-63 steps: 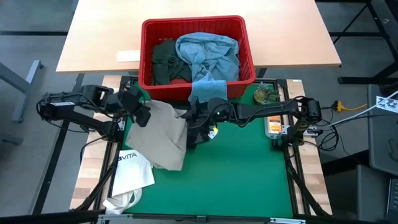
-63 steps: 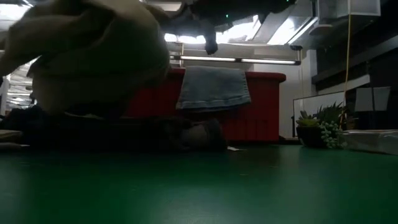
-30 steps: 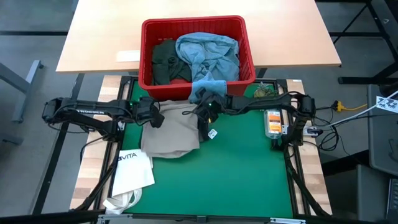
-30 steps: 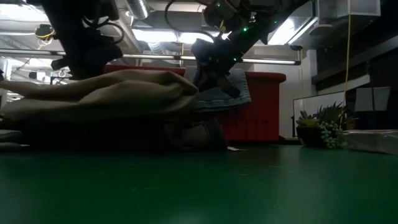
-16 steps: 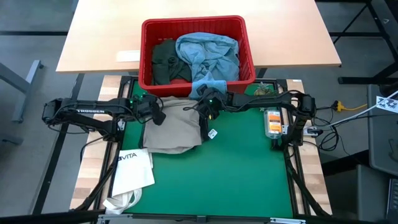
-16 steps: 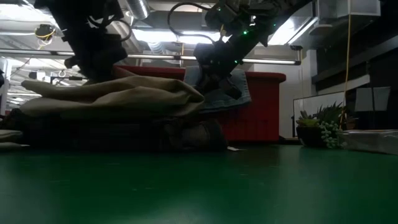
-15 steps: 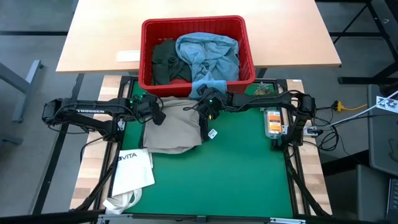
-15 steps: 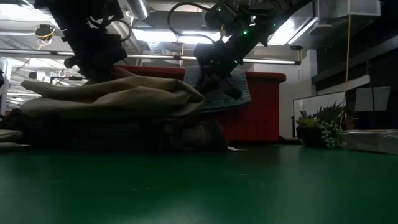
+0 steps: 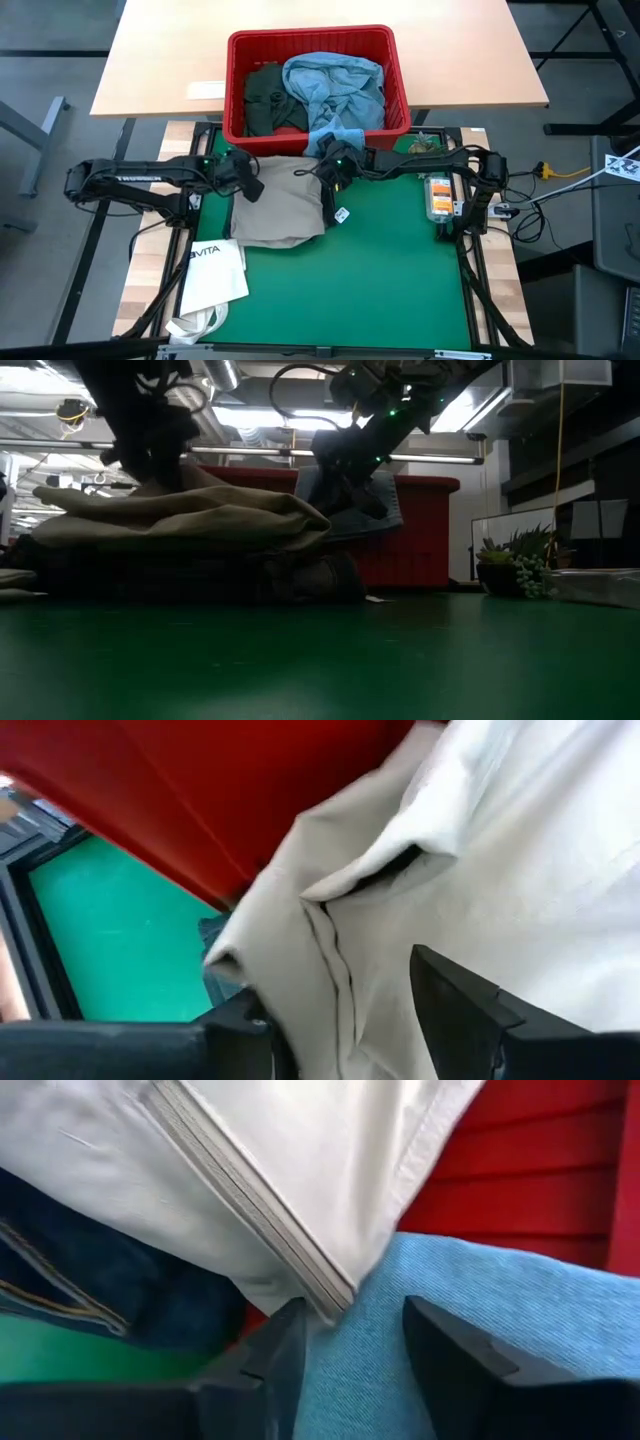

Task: Fold Laundry from Bin
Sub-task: Stack the folded brown shorts on top of the folded dark blue pants

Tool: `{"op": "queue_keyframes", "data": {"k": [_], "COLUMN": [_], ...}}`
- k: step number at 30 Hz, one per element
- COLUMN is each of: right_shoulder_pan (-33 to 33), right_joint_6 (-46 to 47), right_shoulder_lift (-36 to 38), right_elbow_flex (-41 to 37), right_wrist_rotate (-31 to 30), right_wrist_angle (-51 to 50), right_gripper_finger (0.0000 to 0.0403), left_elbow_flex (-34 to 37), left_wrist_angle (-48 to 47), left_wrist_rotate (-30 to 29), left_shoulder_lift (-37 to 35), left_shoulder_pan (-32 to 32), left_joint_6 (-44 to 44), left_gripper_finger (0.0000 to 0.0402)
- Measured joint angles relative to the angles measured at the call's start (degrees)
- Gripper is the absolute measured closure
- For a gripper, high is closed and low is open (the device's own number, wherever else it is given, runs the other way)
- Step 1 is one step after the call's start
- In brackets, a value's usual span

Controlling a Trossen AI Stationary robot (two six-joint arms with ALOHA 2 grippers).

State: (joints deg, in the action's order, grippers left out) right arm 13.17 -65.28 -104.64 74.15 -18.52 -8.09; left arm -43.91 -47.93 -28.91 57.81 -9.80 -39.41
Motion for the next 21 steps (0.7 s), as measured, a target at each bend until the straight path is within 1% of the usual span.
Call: {"op": "queue_keyframes", "data": {"k": [4, 8, 10, 13, 16, 18, 19, 21], "right_shoulder_pan": [-0.02, -0.16, -0.99, -3.18, -6.75, -9.31, -10.56, -12.90], "right_joint_6": [-2.47, -2.40, -2.05, -1.99, -1.84, -1.86, -1.85, -1.86], "right_shoulder_lift": [0.41, 1.64, 2.38, 3.86, 4.75, 4.81, 4.81, 4.61], "right_elbow_flex": [0.00, 0.00, 0.00, 0.00, 0.00, 0.00, 0.00, 0.00], "right_wrist_rotate": [-2.88, -2.95, -2.99, -2.81, -0.48, 1.86, 3.42, 6.60], "right_wrist_angle": [0.51, 0.59, 0.51, 0.70, 0.65, 0.58, 0.57, 0.36], "right_gripper_finger": [0.0214, 0.0213, 0.0212, 0.0212, 0.0212, 0.0212, 0.0212, 0.0212], "left_elbow_flex": [-4.42, -9.34, -11.51, -13.91, -14.45, -14.15, -13.64, -11.91], "left_wrist_angle": [-4.83, -8.16, -8.83, -8.91, -8.93, -8.81, -8.67, -7.24], "left_wrist_rotate": [0.05, 0.17, 1.26, 5.76, 14.06, 18.23, 19.70, 20.31], "left_shoulder_lift": [-1.71, -3.33, -3.98, -4.76, -4.88, -4.84, -4.86, -4.83], "left_shoulder_pan": [0.00, 0.01, 0.07, 0.07, 0.86, 2.27, 3.19, 5.50], "left_joint_6": [-0.73, -0.51, -0.49, -0.51, -0.63, -0.68, -0.73, -0.95], "left_gripper_finger": [0.0245, 0.0255, 0.0258, 0.0261, 0.0261, 0.0261, 0.0261, 0.0261]}}
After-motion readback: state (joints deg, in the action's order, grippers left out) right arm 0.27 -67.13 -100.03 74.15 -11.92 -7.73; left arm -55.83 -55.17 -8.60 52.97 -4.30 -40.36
